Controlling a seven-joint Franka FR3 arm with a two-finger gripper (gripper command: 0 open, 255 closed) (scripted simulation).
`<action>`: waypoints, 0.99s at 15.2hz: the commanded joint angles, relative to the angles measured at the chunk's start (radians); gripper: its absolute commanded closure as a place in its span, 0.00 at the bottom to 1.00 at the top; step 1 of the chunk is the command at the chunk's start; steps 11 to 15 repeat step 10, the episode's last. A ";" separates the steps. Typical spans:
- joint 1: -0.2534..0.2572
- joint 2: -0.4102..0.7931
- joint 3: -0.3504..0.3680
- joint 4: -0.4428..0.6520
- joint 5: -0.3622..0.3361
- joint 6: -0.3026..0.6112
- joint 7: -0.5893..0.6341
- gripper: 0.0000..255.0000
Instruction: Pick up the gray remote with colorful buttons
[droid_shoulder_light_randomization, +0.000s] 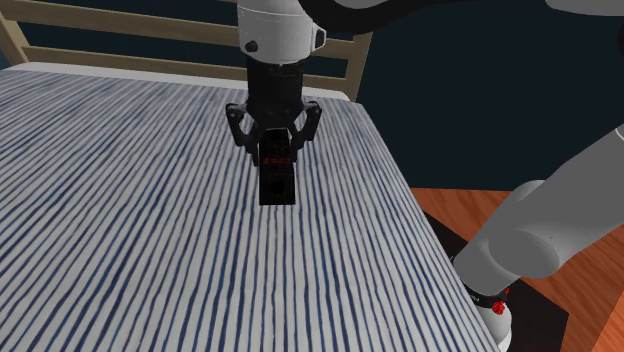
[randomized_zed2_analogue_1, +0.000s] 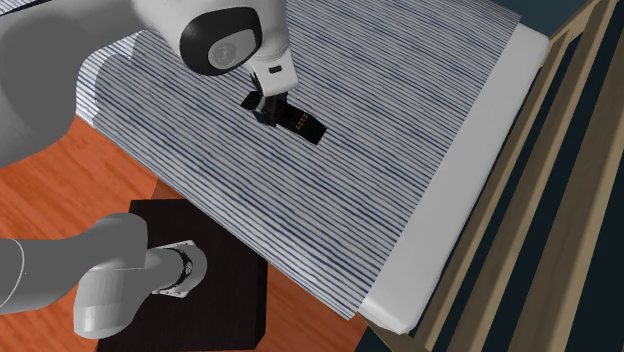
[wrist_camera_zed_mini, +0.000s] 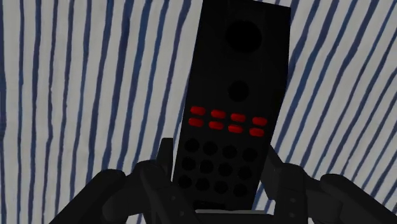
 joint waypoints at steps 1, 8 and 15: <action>-0.001 0.000 -0.002 0.028 -0.001 -0.029 0.001 1.00; -0.005 0.015 -0.003 0.136 -0.011 -0.123 0.009 1.00; -0.005 0.015 -0.003 0.138 -0.011 -0.125 0.009 1.00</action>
